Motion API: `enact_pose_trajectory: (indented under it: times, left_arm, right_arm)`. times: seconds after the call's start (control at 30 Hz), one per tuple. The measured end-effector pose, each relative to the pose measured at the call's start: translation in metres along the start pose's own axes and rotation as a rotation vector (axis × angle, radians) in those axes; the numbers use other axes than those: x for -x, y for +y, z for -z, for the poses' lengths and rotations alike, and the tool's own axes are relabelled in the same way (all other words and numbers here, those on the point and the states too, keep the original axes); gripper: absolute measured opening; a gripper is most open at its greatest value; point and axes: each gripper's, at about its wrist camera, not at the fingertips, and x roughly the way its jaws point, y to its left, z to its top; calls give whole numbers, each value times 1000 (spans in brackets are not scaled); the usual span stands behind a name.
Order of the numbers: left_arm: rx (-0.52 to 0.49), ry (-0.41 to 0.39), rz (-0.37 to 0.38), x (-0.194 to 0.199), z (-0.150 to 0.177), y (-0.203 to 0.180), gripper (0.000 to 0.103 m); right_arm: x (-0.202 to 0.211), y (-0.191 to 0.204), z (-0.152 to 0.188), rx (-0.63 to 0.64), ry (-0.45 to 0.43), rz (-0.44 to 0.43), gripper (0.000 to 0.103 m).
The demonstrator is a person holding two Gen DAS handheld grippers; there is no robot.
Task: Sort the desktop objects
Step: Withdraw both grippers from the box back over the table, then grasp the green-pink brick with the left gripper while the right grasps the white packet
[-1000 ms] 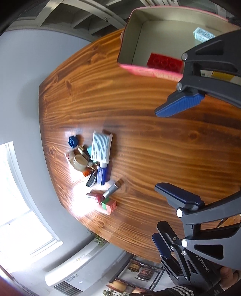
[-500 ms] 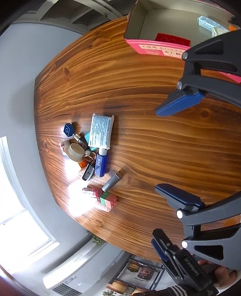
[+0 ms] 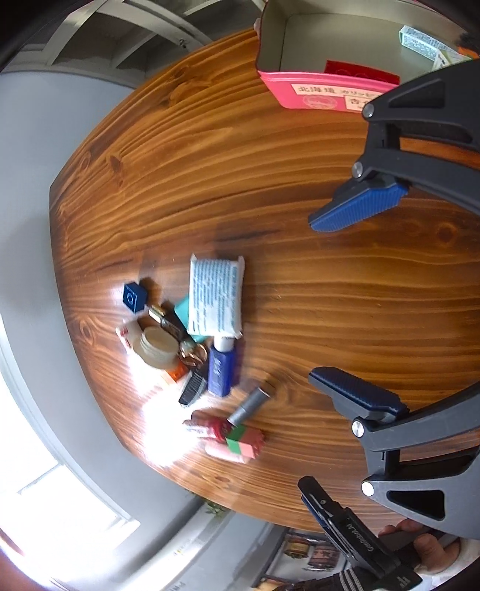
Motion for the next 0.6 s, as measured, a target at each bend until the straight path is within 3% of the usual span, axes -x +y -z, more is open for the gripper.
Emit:
enact_pose_trajectory:
  times: [0.6]
  left_arm:
    - [-68,50,-7,-85,-53,-2,52]
  right_arm:
    - [-46,-7,-50,-36,20,12,80]
